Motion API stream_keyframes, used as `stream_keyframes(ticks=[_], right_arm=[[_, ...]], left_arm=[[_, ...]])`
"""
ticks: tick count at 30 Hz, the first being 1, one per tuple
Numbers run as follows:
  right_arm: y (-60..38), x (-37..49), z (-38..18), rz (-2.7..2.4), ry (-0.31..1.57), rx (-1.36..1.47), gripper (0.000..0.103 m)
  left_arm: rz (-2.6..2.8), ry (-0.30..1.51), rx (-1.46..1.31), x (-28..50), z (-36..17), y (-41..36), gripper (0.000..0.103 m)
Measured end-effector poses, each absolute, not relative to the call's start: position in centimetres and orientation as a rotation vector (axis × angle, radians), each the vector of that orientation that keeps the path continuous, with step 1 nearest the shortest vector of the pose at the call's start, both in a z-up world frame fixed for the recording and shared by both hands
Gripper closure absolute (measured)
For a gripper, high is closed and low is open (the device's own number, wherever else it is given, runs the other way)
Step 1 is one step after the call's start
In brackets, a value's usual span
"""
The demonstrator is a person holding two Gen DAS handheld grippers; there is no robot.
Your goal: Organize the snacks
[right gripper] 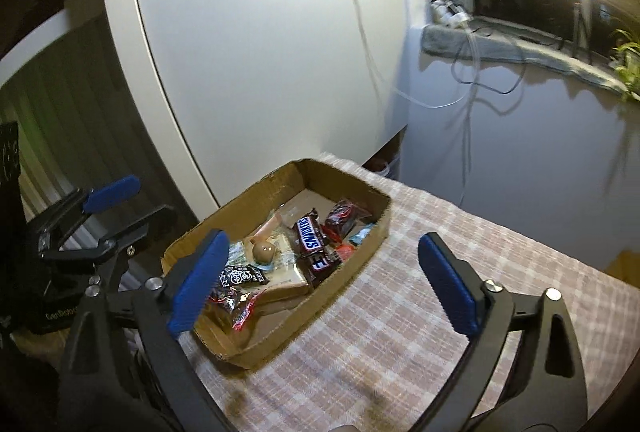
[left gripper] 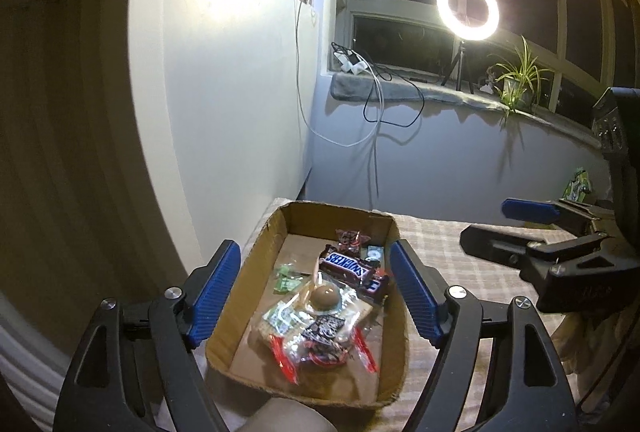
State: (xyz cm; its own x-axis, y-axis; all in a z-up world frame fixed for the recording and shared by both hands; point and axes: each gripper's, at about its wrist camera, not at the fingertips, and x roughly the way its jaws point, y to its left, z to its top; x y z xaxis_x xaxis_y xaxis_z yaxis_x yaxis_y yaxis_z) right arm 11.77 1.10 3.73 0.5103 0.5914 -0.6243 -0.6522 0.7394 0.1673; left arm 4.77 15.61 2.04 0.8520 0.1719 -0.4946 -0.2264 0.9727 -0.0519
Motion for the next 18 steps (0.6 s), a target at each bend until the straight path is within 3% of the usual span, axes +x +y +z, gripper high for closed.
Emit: stream_keyframes(ticks=[18], right_arm=[[-3.9, 6.9, 4.5, 0.562, 0.622, -0.123, 0.002]], left_arm=[[0.237, 0.527, -0.138, 1.7, 1.0, 12.1, 0.022]])
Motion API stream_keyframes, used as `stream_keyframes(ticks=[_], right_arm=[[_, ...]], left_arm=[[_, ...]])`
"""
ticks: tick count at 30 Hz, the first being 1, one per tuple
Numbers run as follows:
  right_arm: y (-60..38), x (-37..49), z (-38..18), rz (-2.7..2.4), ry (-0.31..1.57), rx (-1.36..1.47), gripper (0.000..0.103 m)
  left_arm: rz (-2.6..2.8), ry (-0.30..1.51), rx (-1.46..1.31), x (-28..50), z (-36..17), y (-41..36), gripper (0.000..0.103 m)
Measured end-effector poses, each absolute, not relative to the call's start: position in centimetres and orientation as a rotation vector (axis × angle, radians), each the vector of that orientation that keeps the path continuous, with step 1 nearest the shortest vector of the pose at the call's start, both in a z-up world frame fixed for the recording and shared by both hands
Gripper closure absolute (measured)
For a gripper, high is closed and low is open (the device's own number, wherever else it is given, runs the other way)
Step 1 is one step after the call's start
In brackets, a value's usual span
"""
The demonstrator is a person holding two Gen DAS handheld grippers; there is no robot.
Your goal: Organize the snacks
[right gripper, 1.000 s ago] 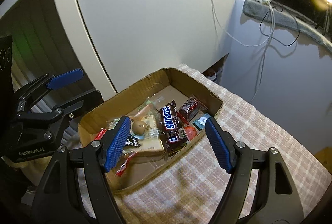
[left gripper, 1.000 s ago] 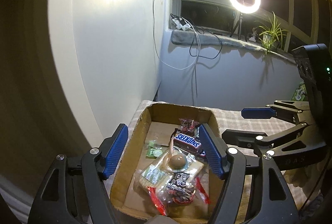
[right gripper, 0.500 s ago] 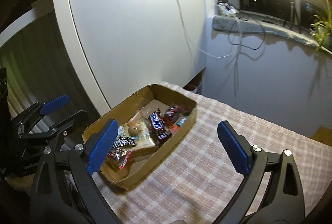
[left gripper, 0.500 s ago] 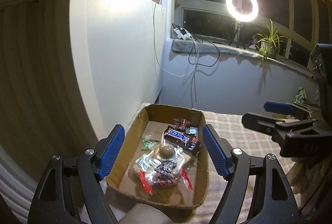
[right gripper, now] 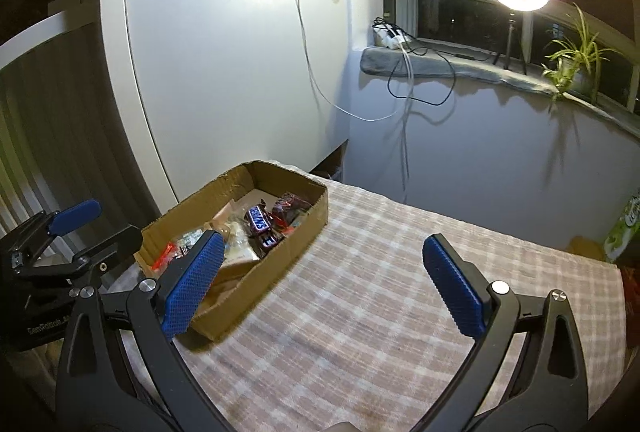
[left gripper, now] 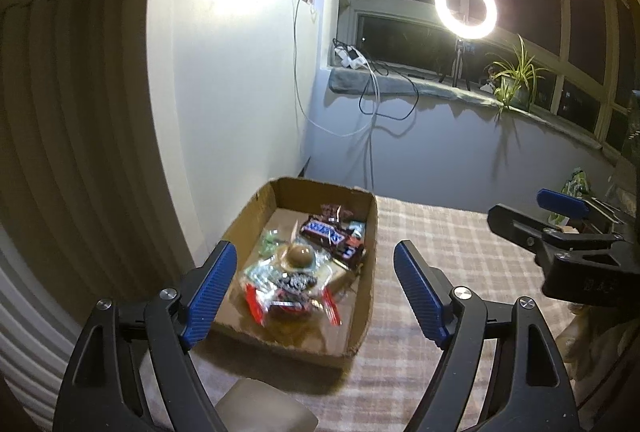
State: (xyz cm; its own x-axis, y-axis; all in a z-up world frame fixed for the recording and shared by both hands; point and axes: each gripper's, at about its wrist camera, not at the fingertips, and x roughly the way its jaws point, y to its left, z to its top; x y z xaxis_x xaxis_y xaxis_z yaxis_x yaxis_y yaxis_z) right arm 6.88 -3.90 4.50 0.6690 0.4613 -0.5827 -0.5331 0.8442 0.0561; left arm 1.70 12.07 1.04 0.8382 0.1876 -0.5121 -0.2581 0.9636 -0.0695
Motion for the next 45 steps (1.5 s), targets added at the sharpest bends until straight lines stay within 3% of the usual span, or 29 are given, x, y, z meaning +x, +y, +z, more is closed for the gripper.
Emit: stream_keyframes(ticks=[45], right_arm=[[-6.2, 5.5, 3.4, 0.575, 0.633, -0.118, 0.002]], left_arm=[[0.301, 0.528, -0.121, -0.3, 1.6, 10.4, 0.022]])
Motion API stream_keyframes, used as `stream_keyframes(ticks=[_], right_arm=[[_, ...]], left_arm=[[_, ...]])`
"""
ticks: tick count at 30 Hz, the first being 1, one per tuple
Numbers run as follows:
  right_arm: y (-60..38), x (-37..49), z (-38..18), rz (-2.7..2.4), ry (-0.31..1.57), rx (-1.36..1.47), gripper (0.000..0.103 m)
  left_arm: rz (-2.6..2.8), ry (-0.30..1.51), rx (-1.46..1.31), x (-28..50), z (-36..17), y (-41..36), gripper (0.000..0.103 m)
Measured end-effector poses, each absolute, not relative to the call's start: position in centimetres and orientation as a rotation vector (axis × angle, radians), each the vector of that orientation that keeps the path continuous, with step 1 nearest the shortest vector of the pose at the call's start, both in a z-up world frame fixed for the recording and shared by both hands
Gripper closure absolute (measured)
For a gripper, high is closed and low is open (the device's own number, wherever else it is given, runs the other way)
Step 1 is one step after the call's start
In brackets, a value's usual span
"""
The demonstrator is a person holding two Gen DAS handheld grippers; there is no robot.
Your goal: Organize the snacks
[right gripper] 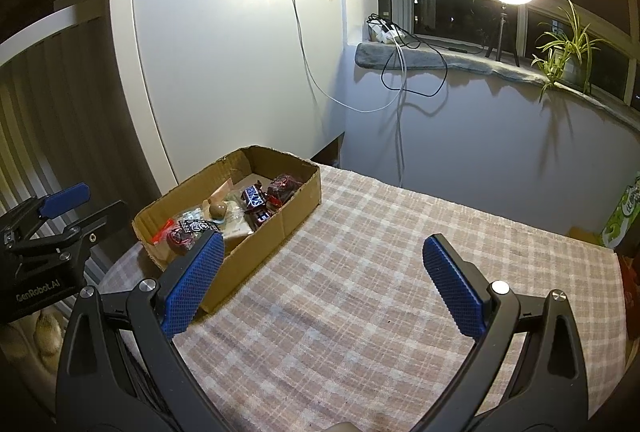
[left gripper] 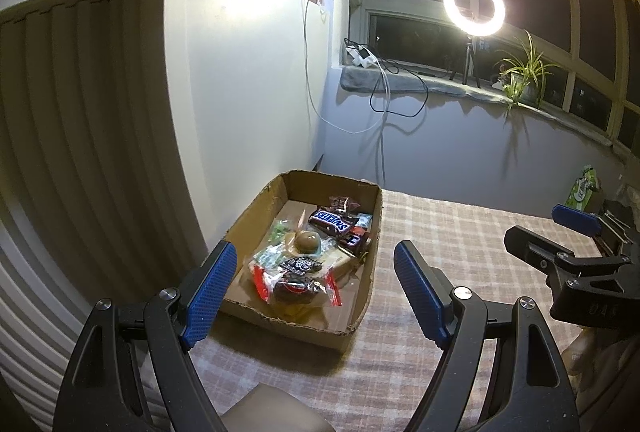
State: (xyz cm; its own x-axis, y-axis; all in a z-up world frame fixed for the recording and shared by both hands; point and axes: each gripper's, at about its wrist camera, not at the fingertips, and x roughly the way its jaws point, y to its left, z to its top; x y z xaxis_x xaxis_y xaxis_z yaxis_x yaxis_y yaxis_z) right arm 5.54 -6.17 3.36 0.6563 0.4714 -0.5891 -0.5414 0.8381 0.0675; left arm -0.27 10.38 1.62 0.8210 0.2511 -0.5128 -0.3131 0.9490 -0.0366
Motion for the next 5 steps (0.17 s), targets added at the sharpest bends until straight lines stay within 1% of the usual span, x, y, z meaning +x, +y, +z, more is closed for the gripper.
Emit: stream_keyframes(ticks=[5], right_arm=[[-6.28, 5.56, 3.15, 0.574, 0.637, -0.115, 0.002]], left_arm=[[0.3, 0.524, -0.111, -0.3, 1.47, 10.15, 0.022]])
